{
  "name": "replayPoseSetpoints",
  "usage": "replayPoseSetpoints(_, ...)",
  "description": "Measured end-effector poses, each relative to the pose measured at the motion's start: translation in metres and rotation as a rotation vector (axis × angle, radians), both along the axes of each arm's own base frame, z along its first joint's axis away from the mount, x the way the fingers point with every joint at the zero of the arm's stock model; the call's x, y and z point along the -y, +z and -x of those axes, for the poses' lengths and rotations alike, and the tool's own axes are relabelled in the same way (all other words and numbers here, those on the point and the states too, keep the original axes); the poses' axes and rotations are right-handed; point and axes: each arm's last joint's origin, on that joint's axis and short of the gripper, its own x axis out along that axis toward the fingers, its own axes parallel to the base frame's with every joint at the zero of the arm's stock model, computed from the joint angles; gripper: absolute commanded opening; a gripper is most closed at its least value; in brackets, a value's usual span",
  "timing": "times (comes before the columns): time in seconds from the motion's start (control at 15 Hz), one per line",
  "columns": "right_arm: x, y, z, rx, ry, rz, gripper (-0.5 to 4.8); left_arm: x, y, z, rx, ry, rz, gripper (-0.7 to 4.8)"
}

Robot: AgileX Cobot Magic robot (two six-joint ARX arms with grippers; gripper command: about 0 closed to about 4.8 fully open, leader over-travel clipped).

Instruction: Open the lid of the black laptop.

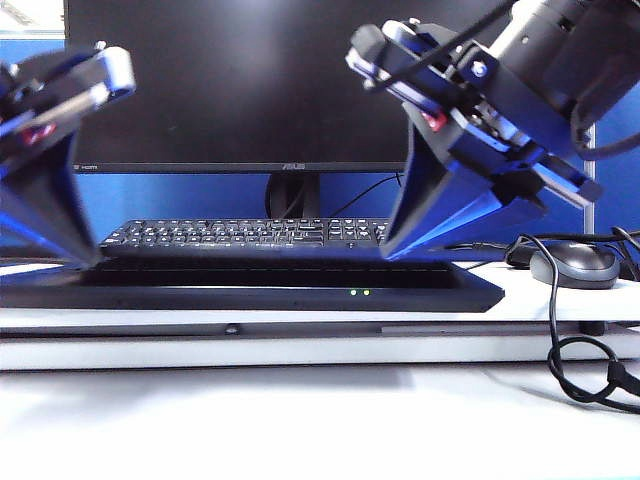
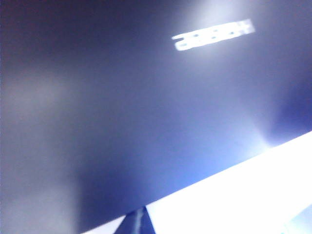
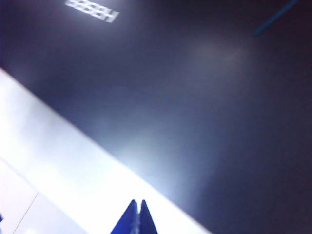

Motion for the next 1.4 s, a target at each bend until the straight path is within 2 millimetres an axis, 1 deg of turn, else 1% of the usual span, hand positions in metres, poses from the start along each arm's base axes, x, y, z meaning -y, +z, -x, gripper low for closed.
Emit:
replayPoseSetpoints(0.2, 0.002, -0.001, -0.002, -0.003, -0.011, 0.01, -0.01, 0.0, 0.002, 0.0, 0.001, -0.004, 0.004, -0.04)
replayPoseSetpoints(0.47, -0.002, -0.012, -0.005, -0.028, -0.001, 0.057, -0.01, 0.0, 0.002, 0.0, 0.001, -0.005, 0.005, -0.04)
replayPoseSetpoints(0.8, -0.003, -0.01, -0.008, 0.008, -0.018, 0.045, -0.01, 0.0, 0.002, 0.0, 0.0, -0.005, 0.005, -0.04)
replayPoseSetpoints(1.4, 0.001, -0.01, -0.012, 0.014, -0.033, 0.028, -0.01, 0.001, 0.003, -0.001, 0.007, -0.011, 0.004, -0.04)
